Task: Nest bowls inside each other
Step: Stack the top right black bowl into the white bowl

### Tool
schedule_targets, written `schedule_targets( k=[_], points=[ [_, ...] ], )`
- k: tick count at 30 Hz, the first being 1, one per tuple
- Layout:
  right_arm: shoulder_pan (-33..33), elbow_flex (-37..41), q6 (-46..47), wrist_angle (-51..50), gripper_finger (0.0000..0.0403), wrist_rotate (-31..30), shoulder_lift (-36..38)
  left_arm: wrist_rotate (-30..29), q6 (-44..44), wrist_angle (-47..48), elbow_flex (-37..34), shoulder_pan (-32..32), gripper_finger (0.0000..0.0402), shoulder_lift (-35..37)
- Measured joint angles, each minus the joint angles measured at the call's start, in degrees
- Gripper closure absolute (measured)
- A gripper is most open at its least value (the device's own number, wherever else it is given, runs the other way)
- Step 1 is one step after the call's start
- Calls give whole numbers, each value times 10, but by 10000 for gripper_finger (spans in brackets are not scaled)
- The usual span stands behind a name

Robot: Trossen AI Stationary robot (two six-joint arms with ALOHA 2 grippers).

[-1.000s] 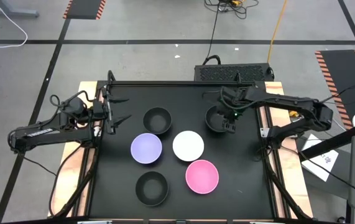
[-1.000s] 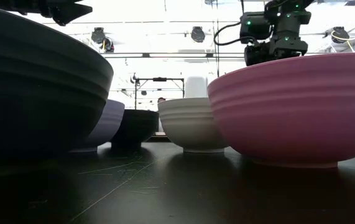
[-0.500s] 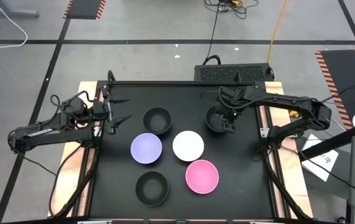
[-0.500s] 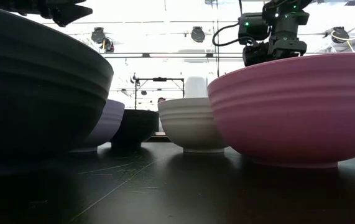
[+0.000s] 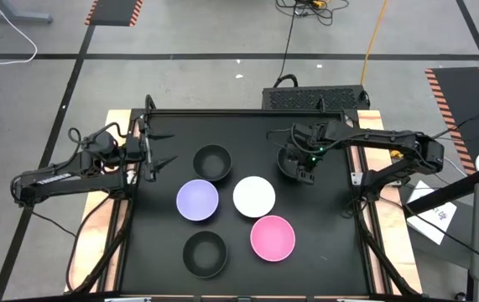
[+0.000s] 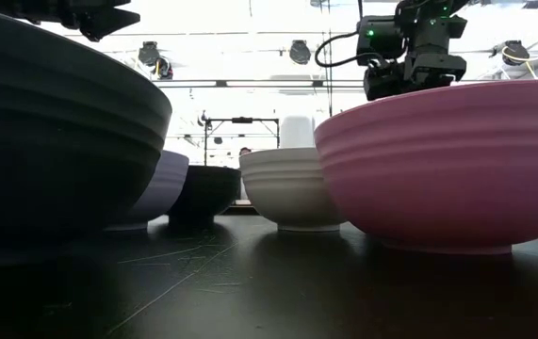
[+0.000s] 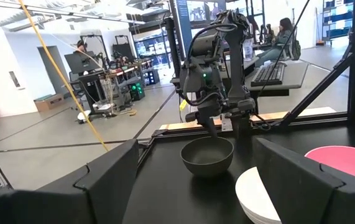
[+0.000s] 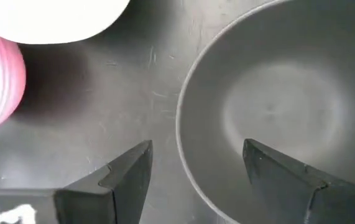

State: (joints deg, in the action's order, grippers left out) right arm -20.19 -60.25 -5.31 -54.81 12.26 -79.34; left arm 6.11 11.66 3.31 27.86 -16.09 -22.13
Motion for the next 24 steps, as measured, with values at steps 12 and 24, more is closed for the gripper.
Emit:
schedule_targets(
  k=[12,24],
  points=[
    [4,51,16,40,161,-36,-1,4,-1,0,0,0,80,0],
    [4,67,14,58,161,-53,-1,15,-1,-1,0,0,80,0]
  ],
)
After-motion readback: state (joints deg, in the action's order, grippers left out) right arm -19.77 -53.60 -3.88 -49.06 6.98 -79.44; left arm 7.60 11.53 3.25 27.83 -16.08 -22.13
